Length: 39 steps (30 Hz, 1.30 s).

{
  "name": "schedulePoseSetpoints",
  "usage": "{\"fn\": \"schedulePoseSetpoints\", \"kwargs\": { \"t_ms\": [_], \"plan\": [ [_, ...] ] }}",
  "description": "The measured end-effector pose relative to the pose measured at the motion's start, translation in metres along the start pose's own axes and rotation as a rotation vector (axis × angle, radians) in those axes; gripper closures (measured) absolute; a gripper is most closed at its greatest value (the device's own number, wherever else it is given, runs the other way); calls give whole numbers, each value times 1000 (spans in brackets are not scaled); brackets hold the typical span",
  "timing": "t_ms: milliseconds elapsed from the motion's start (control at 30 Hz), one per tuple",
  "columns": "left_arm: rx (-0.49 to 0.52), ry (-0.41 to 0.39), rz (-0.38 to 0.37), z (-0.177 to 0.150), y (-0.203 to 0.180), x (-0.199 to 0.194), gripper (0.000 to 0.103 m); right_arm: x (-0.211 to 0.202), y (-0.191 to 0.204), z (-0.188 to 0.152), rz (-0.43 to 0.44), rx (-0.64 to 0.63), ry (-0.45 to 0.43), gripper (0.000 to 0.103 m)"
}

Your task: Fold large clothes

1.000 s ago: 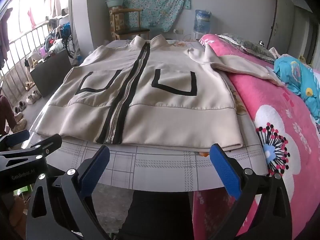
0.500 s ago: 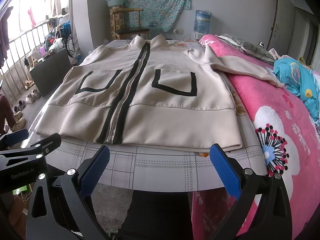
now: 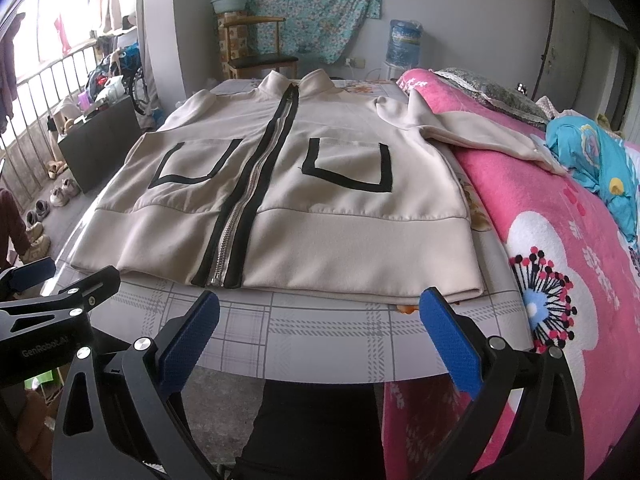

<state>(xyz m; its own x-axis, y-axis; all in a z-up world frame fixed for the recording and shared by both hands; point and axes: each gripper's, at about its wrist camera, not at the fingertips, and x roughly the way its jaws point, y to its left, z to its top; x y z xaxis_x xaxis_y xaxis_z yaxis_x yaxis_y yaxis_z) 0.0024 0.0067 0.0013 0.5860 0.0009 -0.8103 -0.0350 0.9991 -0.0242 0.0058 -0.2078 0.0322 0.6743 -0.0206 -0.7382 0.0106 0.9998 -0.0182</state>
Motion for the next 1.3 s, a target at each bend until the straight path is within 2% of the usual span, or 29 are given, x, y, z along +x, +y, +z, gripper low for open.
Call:
{"fn": "schedulePoseSetpoints", "kwargs": {
  "t_ms": [933,1300],
  "plan": [
    [-1,-3,-1,-1,-1,0,8,-1,2,2,-8,-6,0,5],
    [5,8,-3,3,12,1,8,0,4,3,-11,-8,1,5]
  ]
}}
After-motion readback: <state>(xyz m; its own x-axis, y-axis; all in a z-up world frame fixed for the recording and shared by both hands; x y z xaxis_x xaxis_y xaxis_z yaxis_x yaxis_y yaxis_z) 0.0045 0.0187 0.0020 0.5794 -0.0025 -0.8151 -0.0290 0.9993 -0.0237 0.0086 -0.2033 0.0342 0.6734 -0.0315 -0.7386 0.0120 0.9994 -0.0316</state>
